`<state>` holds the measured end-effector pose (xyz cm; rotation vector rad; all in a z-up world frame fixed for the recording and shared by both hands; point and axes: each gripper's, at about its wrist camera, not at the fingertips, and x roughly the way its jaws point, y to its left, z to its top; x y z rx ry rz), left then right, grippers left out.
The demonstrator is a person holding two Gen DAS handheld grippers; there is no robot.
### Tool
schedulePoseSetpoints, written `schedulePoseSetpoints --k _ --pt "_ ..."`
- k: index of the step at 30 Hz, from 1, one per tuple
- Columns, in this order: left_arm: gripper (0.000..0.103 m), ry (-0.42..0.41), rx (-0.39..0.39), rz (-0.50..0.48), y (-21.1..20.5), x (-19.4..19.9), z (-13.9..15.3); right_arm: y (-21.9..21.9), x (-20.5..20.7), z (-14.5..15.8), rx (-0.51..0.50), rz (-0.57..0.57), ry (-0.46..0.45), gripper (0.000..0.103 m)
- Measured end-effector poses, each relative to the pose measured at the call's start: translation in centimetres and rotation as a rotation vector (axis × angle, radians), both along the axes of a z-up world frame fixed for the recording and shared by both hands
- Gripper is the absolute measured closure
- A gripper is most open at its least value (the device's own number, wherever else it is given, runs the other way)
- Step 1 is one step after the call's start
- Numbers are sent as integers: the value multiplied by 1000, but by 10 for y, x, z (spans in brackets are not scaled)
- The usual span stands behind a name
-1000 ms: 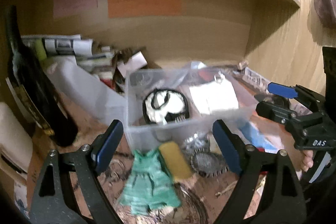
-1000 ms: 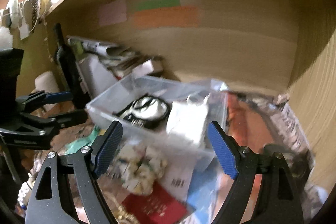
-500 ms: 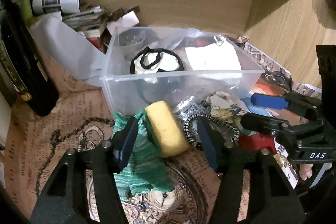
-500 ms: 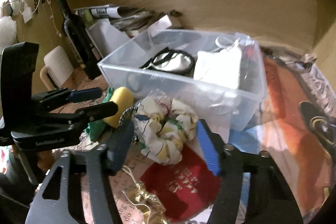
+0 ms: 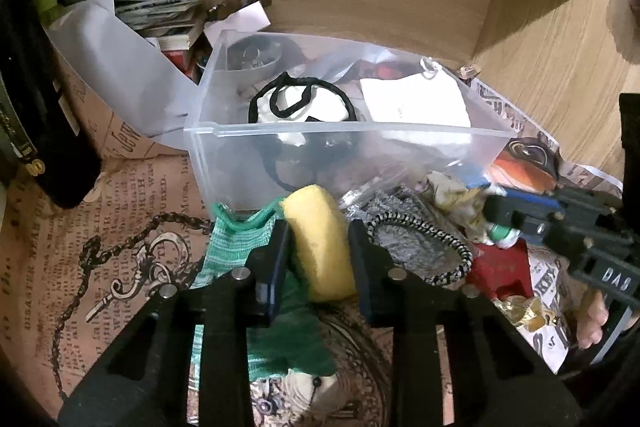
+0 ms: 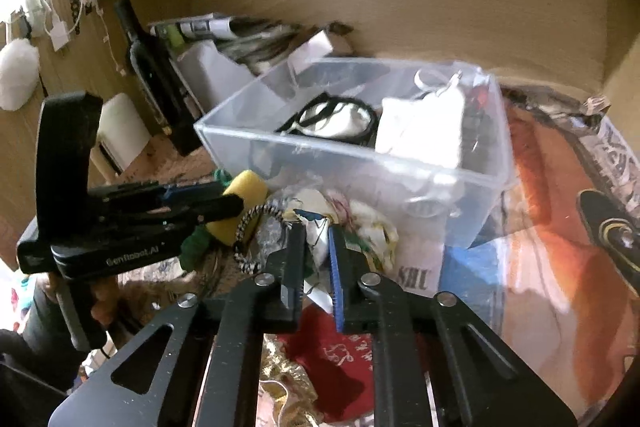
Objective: Organize soft objects
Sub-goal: 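Grasp the floral scrunchie with the right tool while the left tool grasps the yellow sponge, then drop the scrunchie and sponge into the clear box with both tools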
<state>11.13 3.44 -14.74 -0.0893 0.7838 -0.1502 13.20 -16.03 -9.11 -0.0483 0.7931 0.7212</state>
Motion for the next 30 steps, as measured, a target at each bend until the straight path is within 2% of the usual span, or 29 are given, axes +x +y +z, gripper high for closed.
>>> schedulePoseSetpoints --k 5,14,21,25,30 --pt "76 -52 9 -5 -4 -11 13 -10 -4 18 29 -29 -54 94" --pt "76 -191 7 -4 -5 -30 59 -22 -12 56 98 -52 -157 94" --pt "76 -286 9 30 3 -23 89 -18 -2 82 131 -69 -250 94" --pt "76 -309 18 54 9 -13 99 -10 12 84 125 -75 -266 94" --pt "76 -297 43 69 12 10 101 4 36 77 111 -61 -234 94"
